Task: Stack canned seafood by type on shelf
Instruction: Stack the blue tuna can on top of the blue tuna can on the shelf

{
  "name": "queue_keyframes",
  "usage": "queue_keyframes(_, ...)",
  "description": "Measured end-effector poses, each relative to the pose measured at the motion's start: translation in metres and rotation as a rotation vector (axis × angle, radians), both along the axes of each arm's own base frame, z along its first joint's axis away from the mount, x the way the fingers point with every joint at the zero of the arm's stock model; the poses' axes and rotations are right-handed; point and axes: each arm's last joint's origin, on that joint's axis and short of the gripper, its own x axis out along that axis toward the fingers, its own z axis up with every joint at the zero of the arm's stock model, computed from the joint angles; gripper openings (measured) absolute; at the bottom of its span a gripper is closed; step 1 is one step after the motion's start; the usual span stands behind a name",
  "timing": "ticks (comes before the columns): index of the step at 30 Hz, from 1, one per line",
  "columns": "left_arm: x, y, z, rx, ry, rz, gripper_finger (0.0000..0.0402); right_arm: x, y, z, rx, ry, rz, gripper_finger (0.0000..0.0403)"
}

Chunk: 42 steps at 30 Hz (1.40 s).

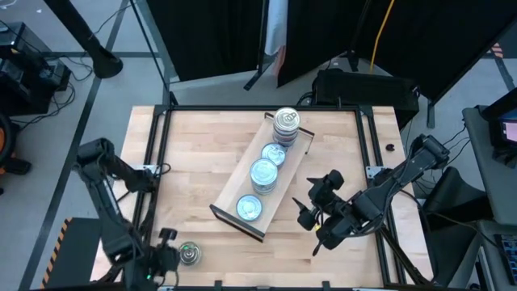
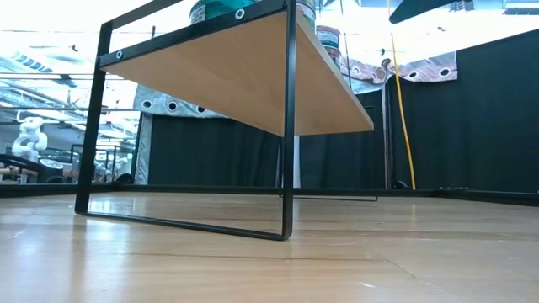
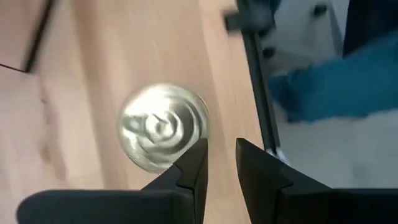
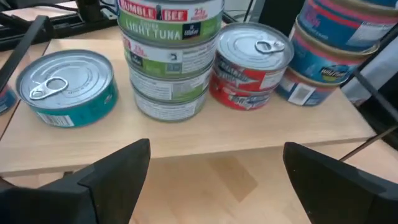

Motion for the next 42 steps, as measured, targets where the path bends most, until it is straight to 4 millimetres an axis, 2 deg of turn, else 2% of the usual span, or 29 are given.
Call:
queue_keyframes(3,-0.01,-0.013,-0.014,0.037,0.029,-0.035,0.0083,0.003,0.002,-0.005,0.026,0.003,-0.014,0.0361)
queue_keyframes(7,-0.015,-0.024,-0.032,0.081,0.066,0.005,0.0083,0.004,0.006,-0.007,0.078,-0.031,-0.033,0.0361)
queue_keyframes(13,-0.013,-0.032,-0.055,0.102,0.122,0.186,0.0083,0.006,0.016,-0.007,0.14,-0.107,-0.039,0.0361)
queue_keyframes(17,-0.014,-0.03,-0.058,0.08,0.155,0.366,0.0083,0.007,0.024,-0.006,0.162,-0.143,-0.013,0.0361)
queue_keyframes(23,-0.014,-0.028,-0.059,0.057,0.148,0.525,0.0083,0.006,0.034,-0.005,0.14,-0.18,0.016,0.0361)
queue_keyframes(26,-0.013,-0.027,-0.059,0.052,0.13,0.551,0.0074,0.005,0.034,-0.005,0.141,-0.187,0.018,0.0361)
queue_keyframes(32,-0.011,-0.026,-0.059,0.045,0.141,0.579,0.001,0.004,0.035,-0.005,0.133,-0.182,0.027,0.0361)
queue_keyframes(42,-0.011,-0.028,-0.072,0.098,0.18,0.604,0.0003,0.005,0.036,-0.004,0.121,-0.177,0.04,0.0361)
